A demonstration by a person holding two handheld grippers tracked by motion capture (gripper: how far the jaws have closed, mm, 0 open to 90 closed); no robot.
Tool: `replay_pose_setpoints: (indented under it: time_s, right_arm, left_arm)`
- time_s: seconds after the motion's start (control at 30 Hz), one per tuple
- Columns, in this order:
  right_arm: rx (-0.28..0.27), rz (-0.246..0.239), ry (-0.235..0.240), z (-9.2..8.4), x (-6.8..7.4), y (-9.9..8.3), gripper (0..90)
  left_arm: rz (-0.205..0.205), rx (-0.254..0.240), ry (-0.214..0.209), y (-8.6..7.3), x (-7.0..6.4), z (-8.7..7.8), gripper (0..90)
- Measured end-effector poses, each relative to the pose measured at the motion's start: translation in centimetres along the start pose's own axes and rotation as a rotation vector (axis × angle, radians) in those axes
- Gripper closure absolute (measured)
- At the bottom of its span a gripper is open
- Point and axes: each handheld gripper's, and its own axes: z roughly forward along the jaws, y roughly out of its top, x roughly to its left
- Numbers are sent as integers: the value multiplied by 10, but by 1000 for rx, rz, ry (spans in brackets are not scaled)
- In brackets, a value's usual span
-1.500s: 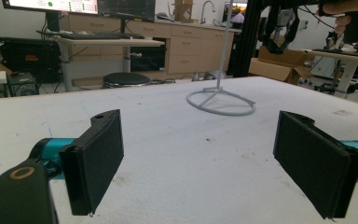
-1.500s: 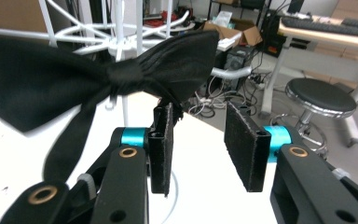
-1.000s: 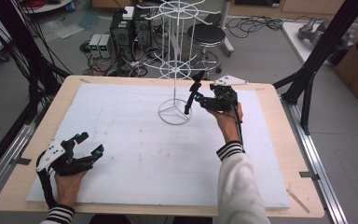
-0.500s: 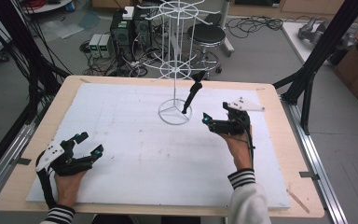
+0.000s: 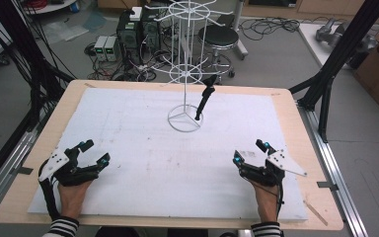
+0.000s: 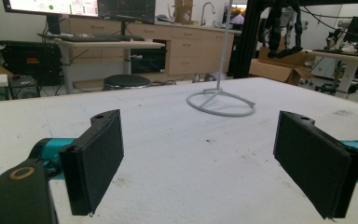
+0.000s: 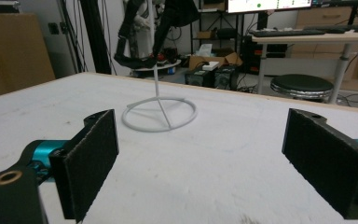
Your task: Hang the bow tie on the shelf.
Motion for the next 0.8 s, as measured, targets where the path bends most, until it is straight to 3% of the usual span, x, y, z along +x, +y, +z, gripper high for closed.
replay_pose_setpoints:
  time_s: [0.23, 0.4, 0.6, 0.8]
  right_arm:
    - [-46, -3, -34, -16, -6, -19, 98]
    - [-32, -8, -36, -14, -6, -27, 98]
    - [-49, -11, -37, -15, -6, -28, 98]
    - [-48, -48, -47, -15, -2, -29, 99]
  left_arm:
    - [3, 0, 8, 0, -1, 0, 163]
    - [4, 3, 11, 0, -1, 0, 163]
    - [-1, 2, 14, 0, -1, 0, 163]
    - [-6, -3, 16, 0, 0, 0, 162]
